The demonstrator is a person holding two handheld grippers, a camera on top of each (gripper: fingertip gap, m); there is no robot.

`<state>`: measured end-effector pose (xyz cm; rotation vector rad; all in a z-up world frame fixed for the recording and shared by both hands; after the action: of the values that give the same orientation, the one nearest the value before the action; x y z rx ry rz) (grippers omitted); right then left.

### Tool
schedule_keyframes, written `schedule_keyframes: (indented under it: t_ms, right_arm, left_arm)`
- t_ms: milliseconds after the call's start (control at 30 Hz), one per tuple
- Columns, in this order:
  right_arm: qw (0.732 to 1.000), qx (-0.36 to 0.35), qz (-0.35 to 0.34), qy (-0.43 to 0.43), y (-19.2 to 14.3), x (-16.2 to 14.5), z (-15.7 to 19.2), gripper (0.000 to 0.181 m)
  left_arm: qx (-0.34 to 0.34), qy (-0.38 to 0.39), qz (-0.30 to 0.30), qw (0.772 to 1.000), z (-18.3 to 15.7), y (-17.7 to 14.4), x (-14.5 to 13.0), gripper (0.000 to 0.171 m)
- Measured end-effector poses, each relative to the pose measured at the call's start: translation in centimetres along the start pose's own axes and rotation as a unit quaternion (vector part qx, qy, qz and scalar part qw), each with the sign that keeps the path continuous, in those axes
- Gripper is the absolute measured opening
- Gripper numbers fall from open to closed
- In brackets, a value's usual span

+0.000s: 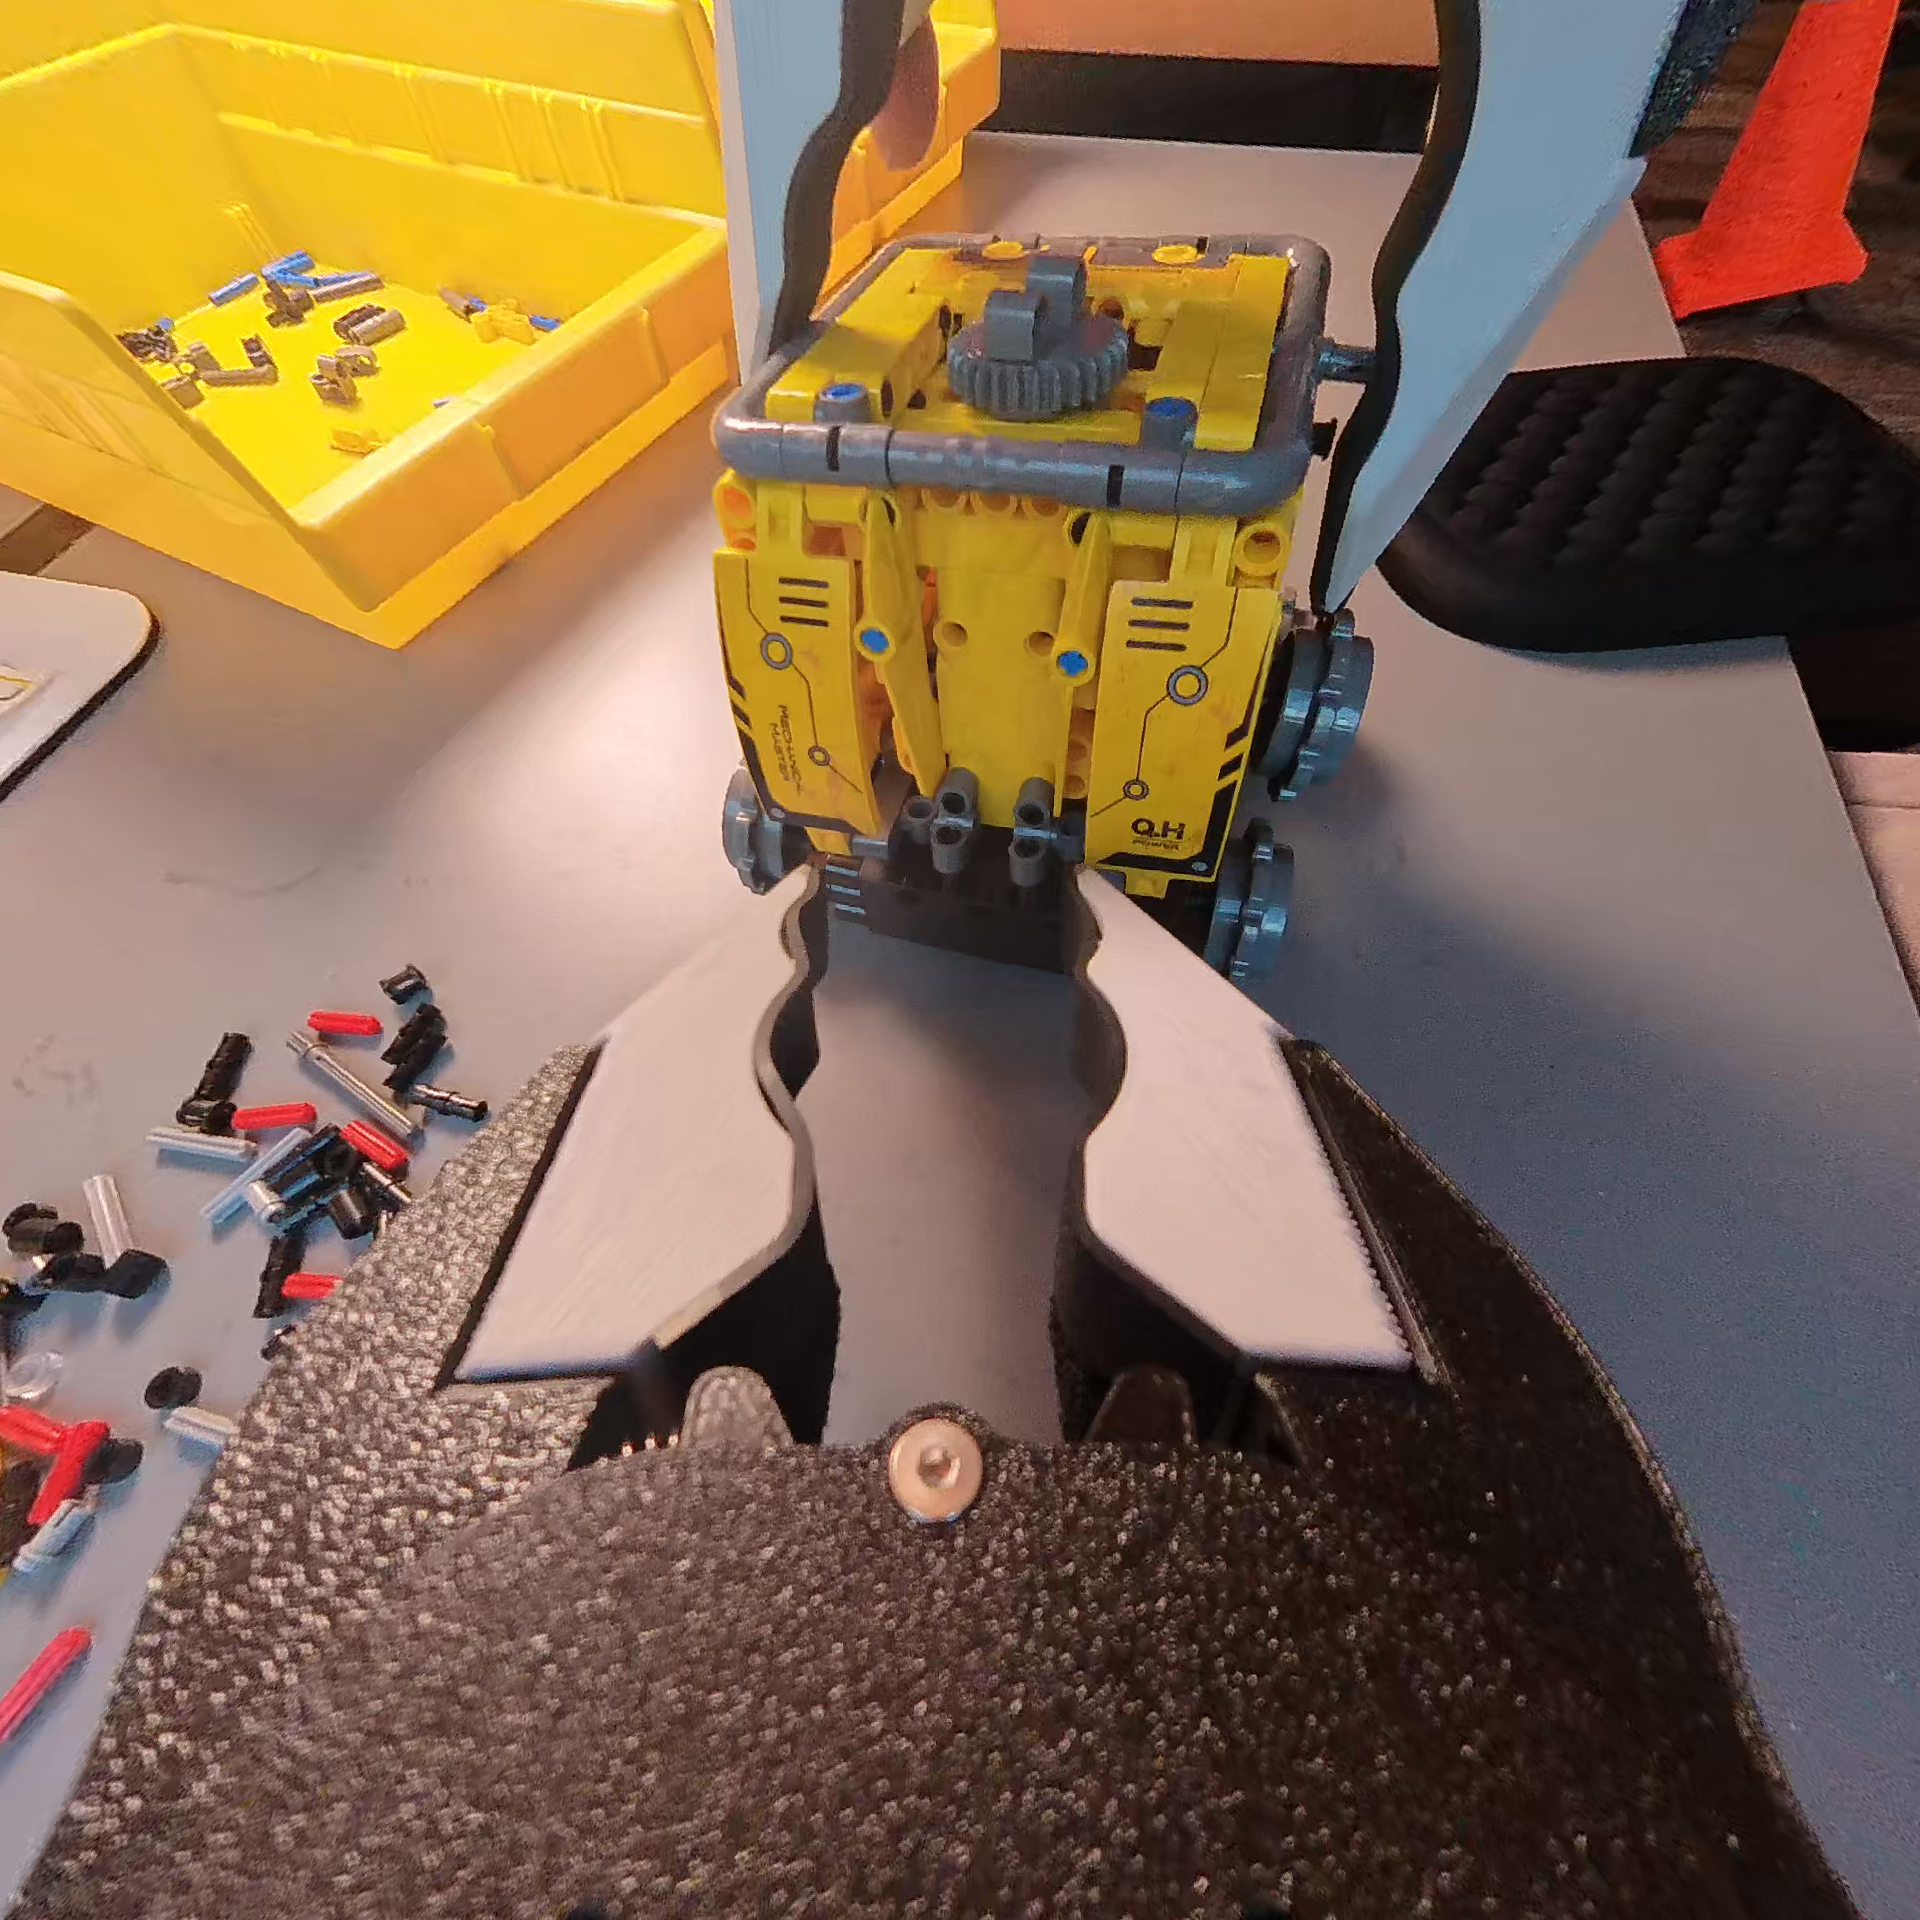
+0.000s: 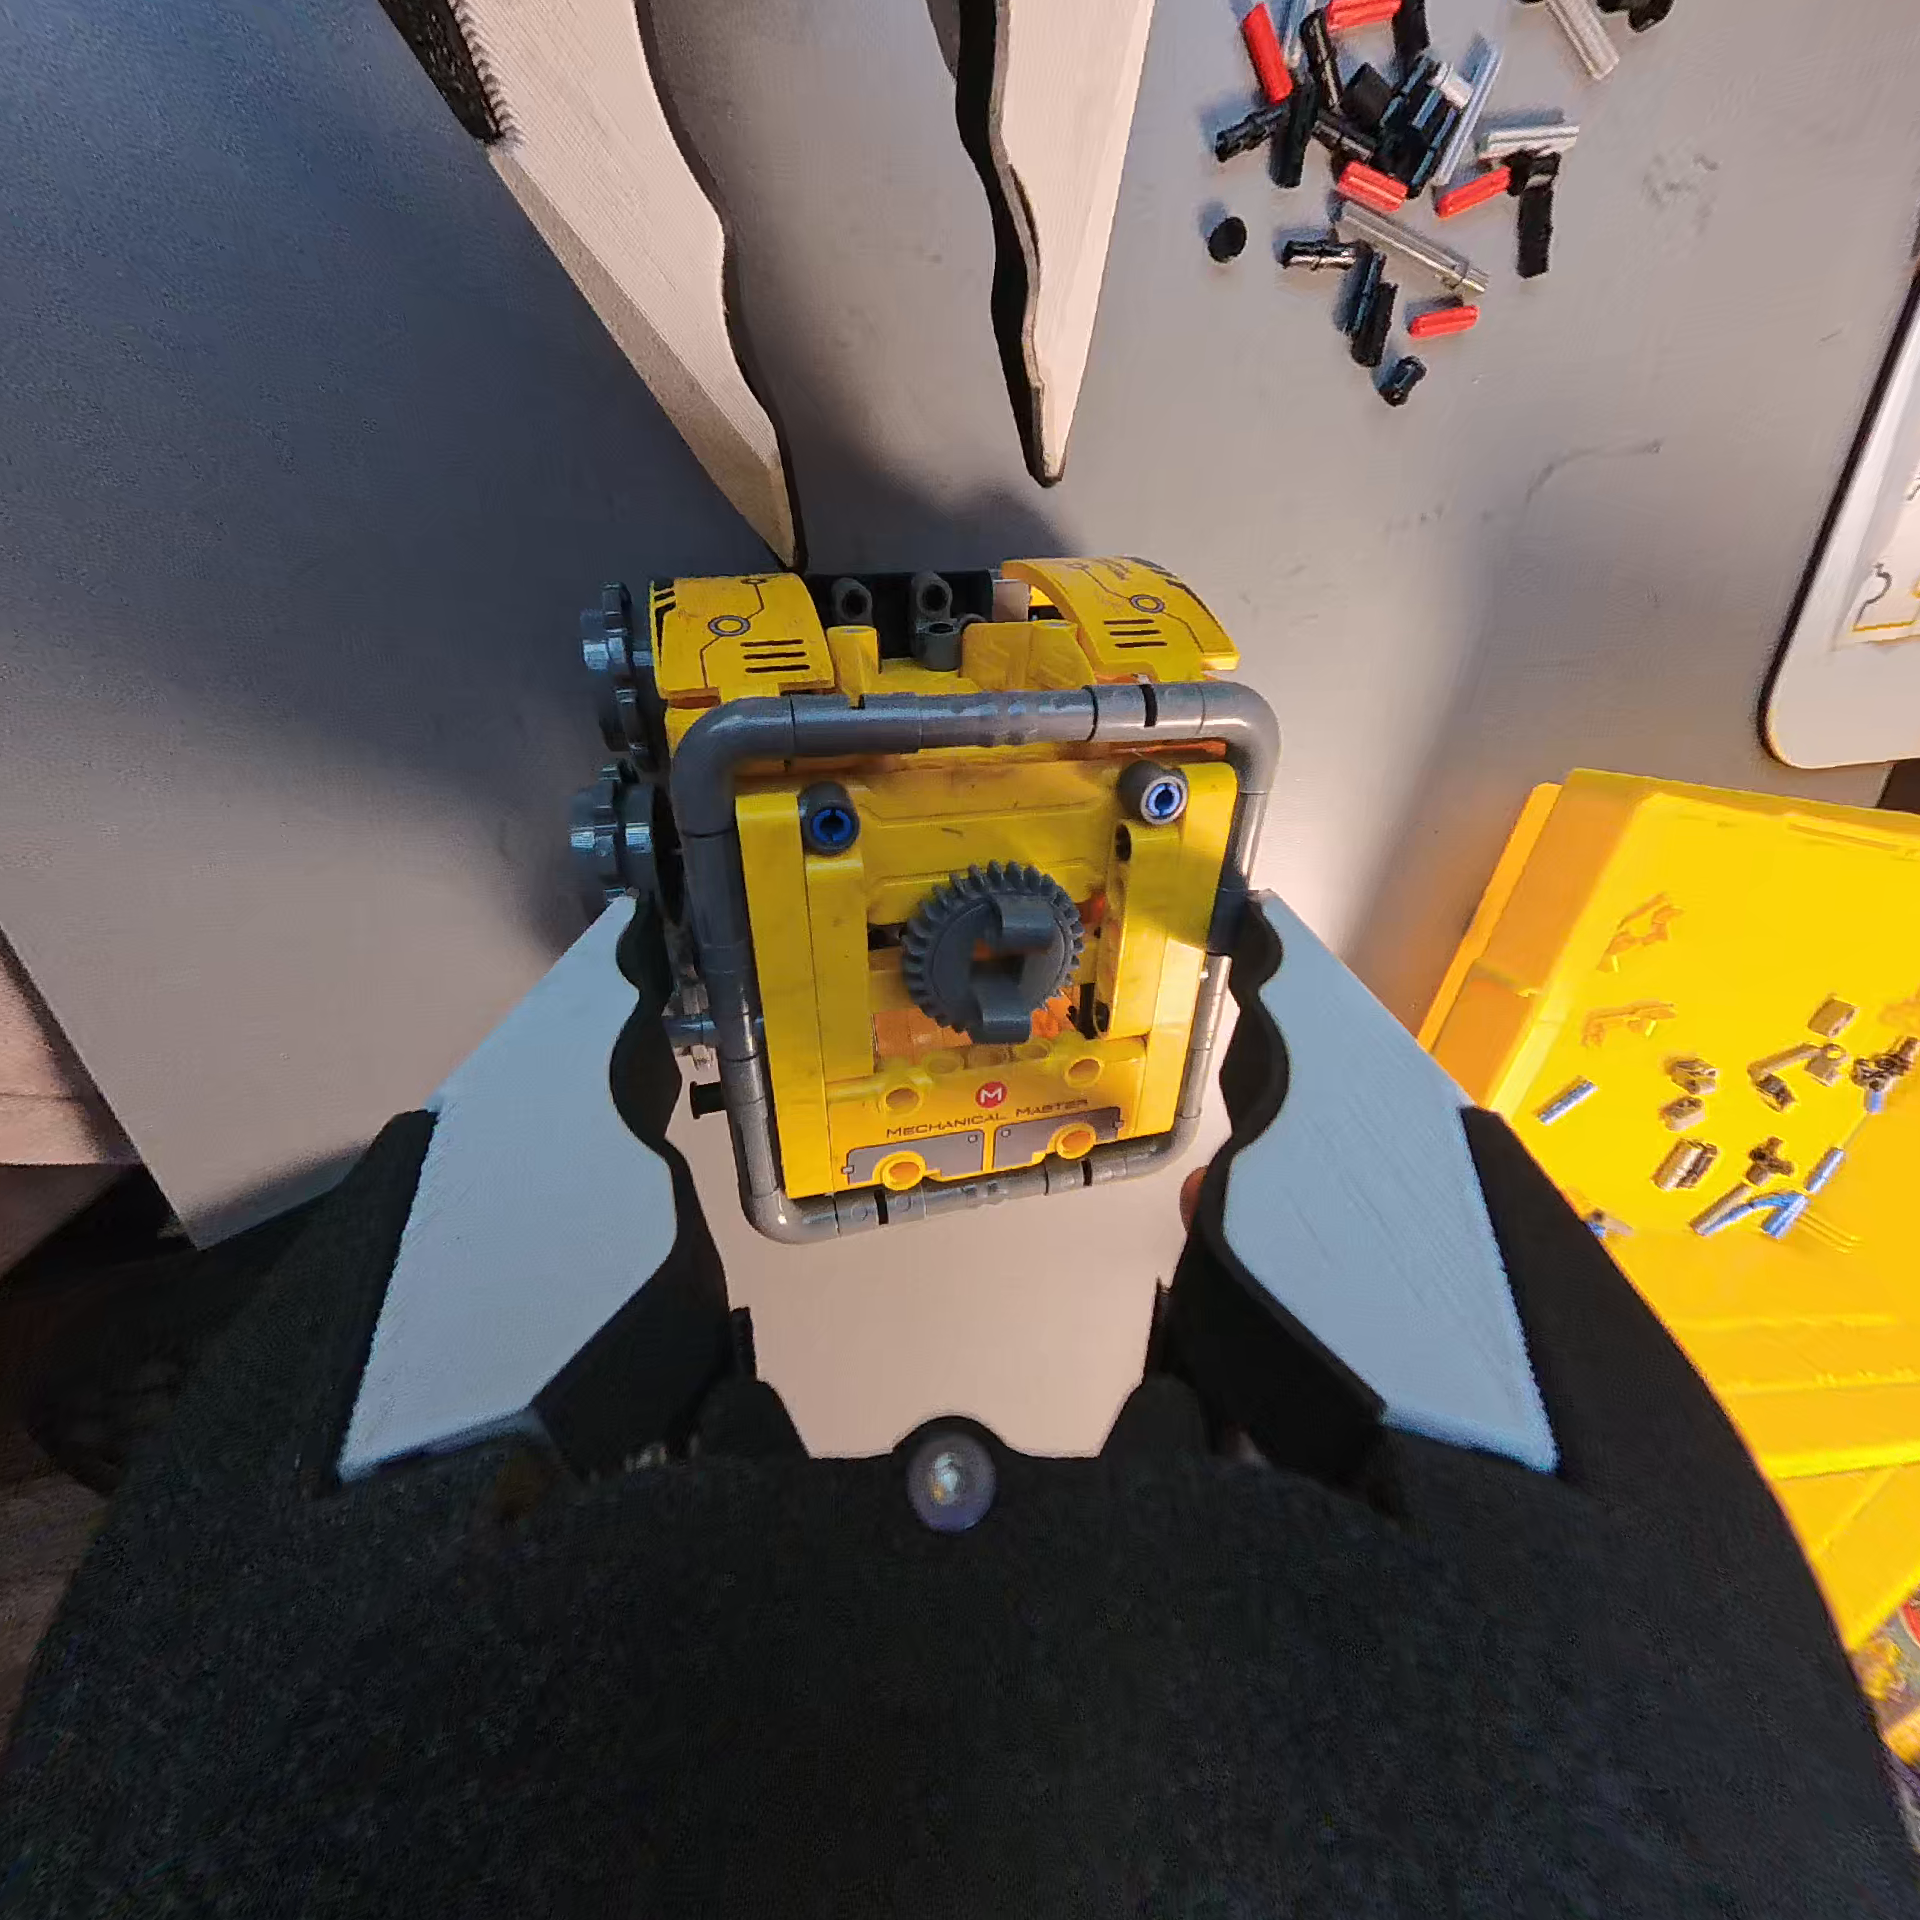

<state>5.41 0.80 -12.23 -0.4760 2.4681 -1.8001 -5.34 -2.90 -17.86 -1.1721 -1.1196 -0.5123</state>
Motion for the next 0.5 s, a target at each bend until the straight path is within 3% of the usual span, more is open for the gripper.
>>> schedule_keyframes:
  t_ms: [300,500]
  right_arm:
    - [0.981,0.073,-0.132,0.125,0.1,-2.4,-2.0,0.106]
    - [0.962,0.113,-0.182,0.170,-0.3,-3.6,-3.6,0.105]
  left_arm:
    - [0.004,-0.014,-0.003,1.000,0.4,-0.7,0.1,0.044]
    - [-0.003,-0.011,0.008,1.000,0.1,-0.5,0.0,0.044]
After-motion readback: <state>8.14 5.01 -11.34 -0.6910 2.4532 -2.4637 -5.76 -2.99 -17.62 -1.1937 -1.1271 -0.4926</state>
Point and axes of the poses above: each gripper's, where its closed fingertips meet, y out along the fingers, x out of its top, z = x × y across the jaws, the point moved 6 cm from there along -y, back along the fingers, and after that the axes turned 7 degrees about -x, right-handed, at the moved point
